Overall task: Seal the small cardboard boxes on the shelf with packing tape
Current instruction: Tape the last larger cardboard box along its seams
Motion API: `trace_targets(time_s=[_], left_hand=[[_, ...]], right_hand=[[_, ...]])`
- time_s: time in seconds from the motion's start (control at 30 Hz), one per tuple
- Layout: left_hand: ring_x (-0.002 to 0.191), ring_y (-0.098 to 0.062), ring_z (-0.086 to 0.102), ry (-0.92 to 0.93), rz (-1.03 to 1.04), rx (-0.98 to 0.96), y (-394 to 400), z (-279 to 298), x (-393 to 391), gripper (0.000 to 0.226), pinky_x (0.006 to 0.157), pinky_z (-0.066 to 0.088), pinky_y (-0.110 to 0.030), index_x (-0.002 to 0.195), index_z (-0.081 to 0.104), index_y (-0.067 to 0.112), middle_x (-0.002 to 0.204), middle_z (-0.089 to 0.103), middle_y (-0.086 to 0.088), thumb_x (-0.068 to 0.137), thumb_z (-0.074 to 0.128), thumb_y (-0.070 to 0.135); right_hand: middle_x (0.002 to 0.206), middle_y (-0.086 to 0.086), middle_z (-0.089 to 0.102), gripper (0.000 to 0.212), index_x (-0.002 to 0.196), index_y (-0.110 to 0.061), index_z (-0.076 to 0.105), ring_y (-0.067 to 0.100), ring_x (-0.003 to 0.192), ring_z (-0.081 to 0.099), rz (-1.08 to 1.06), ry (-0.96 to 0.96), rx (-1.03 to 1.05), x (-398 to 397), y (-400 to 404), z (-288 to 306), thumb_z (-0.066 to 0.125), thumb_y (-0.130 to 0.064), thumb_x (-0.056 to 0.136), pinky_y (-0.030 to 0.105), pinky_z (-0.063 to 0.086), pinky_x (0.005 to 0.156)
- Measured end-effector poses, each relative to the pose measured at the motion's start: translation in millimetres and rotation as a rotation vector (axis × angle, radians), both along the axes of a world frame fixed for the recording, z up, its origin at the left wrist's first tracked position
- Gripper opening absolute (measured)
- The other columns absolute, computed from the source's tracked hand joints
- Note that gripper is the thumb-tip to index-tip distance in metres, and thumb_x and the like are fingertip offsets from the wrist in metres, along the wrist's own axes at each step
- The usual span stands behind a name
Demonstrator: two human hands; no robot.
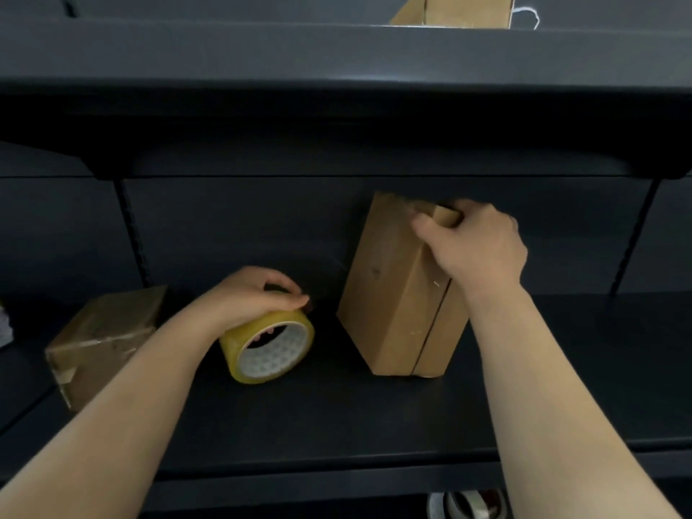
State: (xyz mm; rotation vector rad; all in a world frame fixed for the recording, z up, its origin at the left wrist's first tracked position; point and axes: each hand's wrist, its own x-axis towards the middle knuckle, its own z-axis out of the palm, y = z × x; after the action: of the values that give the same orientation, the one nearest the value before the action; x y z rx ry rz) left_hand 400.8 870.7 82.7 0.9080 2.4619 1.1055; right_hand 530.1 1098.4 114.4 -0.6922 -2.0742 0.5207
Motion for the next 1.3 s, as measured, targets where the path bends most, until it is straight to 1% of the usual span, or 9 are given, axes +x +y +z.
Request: trace_targets(time_s=[0.2, 0.37, 0.47, 0.63, 0.8, 0.93, 1.07, 1.23, 1.3], left_hand=[[0.038, -0.01, 0.046, -0.288, -0.166, 0.252, -7.8, -6.2, -3.4, 0.036, 0.037, 0.039, -0.02, 0.105, 0.07, 0.029, 0.054, 0.058, -0.001, 0.08, 0.055, 0.05], [0.082, -0.012, 0.064, 0.116, -0.046, -0.235, 24.3, -1.9, -0.3, 0.025, 0.07, 0.05, -0.025, 0.094, 0.072, 0.026, 0.091, 0.069, 0.002, 0.082, 0.062, 0.045], [0.075, -0.015, 0.066, 0.116, -0.08, -0.287, 33.2, 9.6, 4.1, 0.029, 0.063, 0.052, -0.024, 0.097, 0.071, 0.023, 0.09, 0.072, -0.005, 0.083, 0.061, 0.046], [0.084, -0.004, 0.067, -0.011, -0.237, 0.022, 12.8, 16.3, 0.8, 0.047, 0.064, 0.049, -0.014, 0.113, 0.06, 0.04, 0.1, 0.068, 0.014, 0.07, 0.056, 0.059], [0.076, -0.01, 0.068, -0.297, -0.316, 0.097, 7.3, 6.1, -0.8, 0.046, 0.066, 0.053, -0.022, 0.109, 0.067, 0.02, 0.084, 0.073, 0.003, 0.068, 0.069, 0.041], [0.08, -0.019, 0.066, -0.102, -0.162, -0.196, 18.3, 1.3, 0.6, 0.044, 0.073, 0.051, -0.029, 0.092, 0.071, 0.005, 0.089, 0.071, -0.009, 0.072, 0.073, 0.045], [0.079, -0.018, 0.065, -0.103, -0.129, -0.163, 20.3, -2.9, 2.1, 0.029, 0.072, 0.048, -0.028, 0.088, 0.072, 0.008, 0.086, 0.07, -0.006, 0.082, 0.066, 0.036], [0.082, -0.021, 0.064, 0.045, -0.057, -0.303, 26.6, 11.5, -2.4, 0.036, 0.075, 0.048, -0.032, 0.085, 0.071, 0.007, 0.087, 0.068, -0.005, 0.079, 0.066, 0.042], [0.08, -0.021, 0.063, 0.061, -0.075, -0.349, 25.6, 13.4, -4.9, 0.031, 0.074, 0.047, -0.033, 0.075, 0.068, 0.012, 0.082, 0.066, -0.004, 0.078, 0.068, 0.042]], right_hand=[[0.111, 0.008, 0.063, 0.076, 0.125, -0.024, 0.055, 0.034, 0.108, 0.053, -0.003, 0.02, -0.097, 5.3, 12.8, -1.2, 0.045, -0.071, 0.066, 0.045, 0.049, 0.081], [0.107, 0.007, 0.064, 0.077, 0.123, -0.026, 0.057, 0.033, 0.105, 0.055, -0.002, 0.055, -0.059, 2.1, 10.2, -2.6, 0.045, -0.072, 0.062, 0.039, 0.048, 0.076], [0.101, 0.005, 0.063, 0.078, 0.124, -0.024, 0.056, 0.028, 0.096, 0.057, -0.023, 0.088, -0.12, 5.1, 17.5, -2.8, 0.047, -0.071, 0.064, 0.036, 0.045, 0.071], [0.078, -0.003, 0.055, 0.07, 0.11, -0.02, 0.061, 0.024, 0.077, 0.055, -0.066, 0.159, -0.304, 18.9, 37.6, -10.2, 0.049, -0.071, 0.063, 0.037, 0.044, 0.069], [0.071, -0.011, 0.048, 0.067, 0.11, -0.021, 0.061, 0.01, 0.063, 0.045, -0.041, 0.221, -0.411, 23.8, 40.2, -18.3, 0.052, -0.069, 0.064, 0.031, 0.037, 0.059], [0.074, -0.007, 0.049, 0.071, 0.108, -0.017, 0.058, 0.015, 0.067, 0.048, -0.026, 0.187, -0.505, 22.0, 34.2, -25.8, 0.05, -0.071, 0.063, 0.035, 0.042, 0.066], [0.078, 0.002, 0.046, 0.076, 0.122, -0.01, 0.05, 0.022, 0.071, 0.048, -0.101, -0.104, -0.668, 30.5, 33.6, -54.3, 0.037, -0.071, 0.078, 0.039, 0.043, 0.071], [0.134, 0.013, 0.05, 0.052, 0.136, -0.016, 0.038, 0.033, 0.114, 0.051, -0.111, -0.248, 0.049, 30.7, 12.2, -68.4, 0.034, -0.046, 0.094, 0.045, 0.045, 0.084], [0.13, 0.011, 0.056, 0.057, 0.127, -0.015, 0.051, 0.03, 0.122, 0.049, 0.044, -0.237, 0.381, 31.7, -19.5, -63.3, 0.029, -0.054, 0.092, 0.052, 0.035, 0.103]])
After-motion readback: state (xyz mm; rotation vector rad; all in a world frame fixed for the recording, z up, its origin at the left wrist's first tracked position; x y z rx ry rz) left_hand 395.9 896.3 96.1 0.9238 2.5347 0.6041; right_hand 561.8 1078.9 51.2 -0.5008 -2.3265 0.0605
